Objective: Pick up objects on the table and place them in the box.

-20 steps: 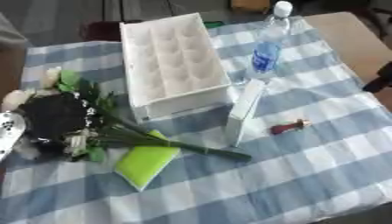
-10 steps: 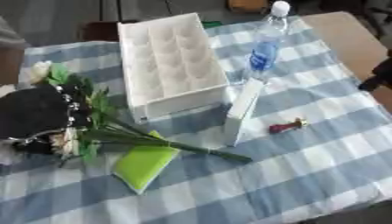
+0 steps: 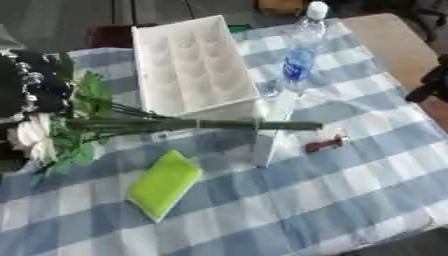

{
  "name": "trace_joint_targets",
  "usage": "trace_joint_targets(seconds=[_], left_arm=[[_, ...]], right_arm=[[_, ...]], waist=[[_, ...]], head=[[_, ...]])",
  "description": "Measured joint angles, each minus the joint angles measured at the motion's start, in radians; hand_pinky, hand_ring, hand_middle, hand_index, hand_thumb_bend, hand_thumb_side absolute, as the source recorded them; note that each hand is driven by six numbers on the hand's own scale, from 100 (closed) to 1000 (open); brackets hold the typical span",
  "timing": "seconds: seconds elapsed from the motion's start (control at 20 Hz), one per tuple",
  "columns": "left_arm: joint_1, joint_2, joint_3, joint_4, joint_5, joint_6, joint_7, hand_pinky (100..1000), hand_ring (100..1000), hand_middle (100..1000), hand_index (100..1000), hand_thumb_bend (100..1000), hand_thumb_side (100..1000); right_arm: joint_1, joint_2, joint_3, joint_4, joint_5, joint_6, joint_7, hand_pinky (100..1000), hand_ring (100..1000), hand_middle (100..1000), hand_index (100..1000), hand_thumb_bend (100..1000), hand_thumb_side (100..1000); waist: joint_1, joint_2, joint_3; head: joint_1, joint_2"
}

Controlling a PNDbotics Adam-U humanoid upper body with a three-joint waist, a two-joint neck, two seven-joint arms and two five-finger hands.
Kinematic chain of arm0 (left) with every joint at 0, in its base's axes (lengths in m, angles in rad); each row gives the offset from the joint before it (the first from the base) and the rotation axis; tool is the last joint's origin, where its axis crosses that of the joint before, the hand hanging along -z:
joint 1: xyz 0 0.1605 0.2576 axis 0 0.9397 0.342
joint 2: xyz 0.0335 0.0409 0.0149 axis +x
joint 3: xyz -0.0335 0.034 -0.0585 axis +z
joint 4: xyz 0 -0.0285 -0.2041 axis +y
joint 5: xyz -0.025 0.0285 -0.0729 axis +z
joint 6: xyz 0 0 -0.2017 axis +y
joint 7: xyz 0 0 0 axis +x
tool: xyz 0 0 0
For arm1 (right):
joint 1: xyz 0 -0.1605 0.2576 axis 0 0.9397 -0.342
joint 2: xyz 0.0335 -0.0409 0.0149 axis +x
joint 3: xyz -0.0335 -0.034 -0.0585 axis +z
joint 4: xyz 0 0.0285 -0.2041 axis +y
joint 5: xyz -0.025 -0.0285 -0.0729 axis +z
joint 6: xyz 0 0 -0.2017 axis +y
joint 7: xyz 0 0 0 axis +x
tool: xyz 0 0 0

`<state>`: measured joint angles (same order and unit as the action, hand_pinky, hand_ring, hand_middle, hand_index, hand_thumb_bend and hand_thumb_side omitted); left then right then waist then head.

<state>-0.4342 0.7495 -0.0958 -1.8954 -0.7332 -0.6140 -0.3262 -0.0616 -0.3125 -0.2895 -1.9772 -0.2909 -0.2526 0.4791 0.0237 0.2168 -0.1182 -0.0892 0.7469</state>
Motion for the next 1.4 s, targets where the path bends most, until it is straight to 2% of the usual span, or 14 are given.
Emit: trace_joint_targets(seconds=[0.2,0.4,0.45,0.75,0.95,1.1,1.4], left_arm=[[-0.031,-0.005,0.014,0.075,0.026,0.047,0.0,585,357,231,295,215,136],[-0.067,-0.017,0.014,0.181,0.013,0.082,0.048,575,356,229,294,177,130],[-0.071,-0.022,0.014,0.206,0.009,0.088,0.063,542,349,222,288,100,129],[-0.111,-0.07,0.015,0.349,0.047,0.176,0.165,527,347,225,288,100,139],[-0.148,-0.082,0.015,0.398,0.064,0.22,0.191,519,345,226,286,100,144],[-0.206,-0.083,0.013,0.425,0.086,0.244,0.195,530,348,235,295,100,130],[-0.287,-0.081,-0.011,0.459,0.099,0.25,0.179,547,364,242,313,100,118]], right_arm=[[0.0,0.0,0.0,0.0,0.0,-0.001,-0.001,581,531,599,804,100,691],[0.0,0.0,0.0,0.0,0.0,0.0,0.0,581,531,599,804,100,691],[0.0,0.0,0.0,0.0,0.0,0.0,0.001,581,530,599,804,100,691],[0.0,0.0,0.001,0.0,0.0,-0.002,0.004,581,530,599,804,100,691],[0.0,0.0,0.001,0.0,0.0,-0.002,0.005,581,530,598,804,100,693],[0.0,0.001,0.005,0.0,0.0,0.0,0.009,581,530,599,804,100,695],[-0.006,0.001,0.014,0.0,-0.002,0.007,0.022,580,529,598,805,100,701]], waist=[[-0.001,0.0,0.0],[-0.005,0.0,-0.006],[-0.006,0.0,-0.006],[-0.008,0.0,-0.017],[-0.008,0.0,-0.027],[-0.005,0.0,-0.044],[0.007,0.0,-0.072]], head=[[-0.001,0.0],[-0.001,0.0],[-0.001,0.0],[-0.001,0.0],[0.001,0.0],[0.009,-0.001],[0.028,-0.004]])
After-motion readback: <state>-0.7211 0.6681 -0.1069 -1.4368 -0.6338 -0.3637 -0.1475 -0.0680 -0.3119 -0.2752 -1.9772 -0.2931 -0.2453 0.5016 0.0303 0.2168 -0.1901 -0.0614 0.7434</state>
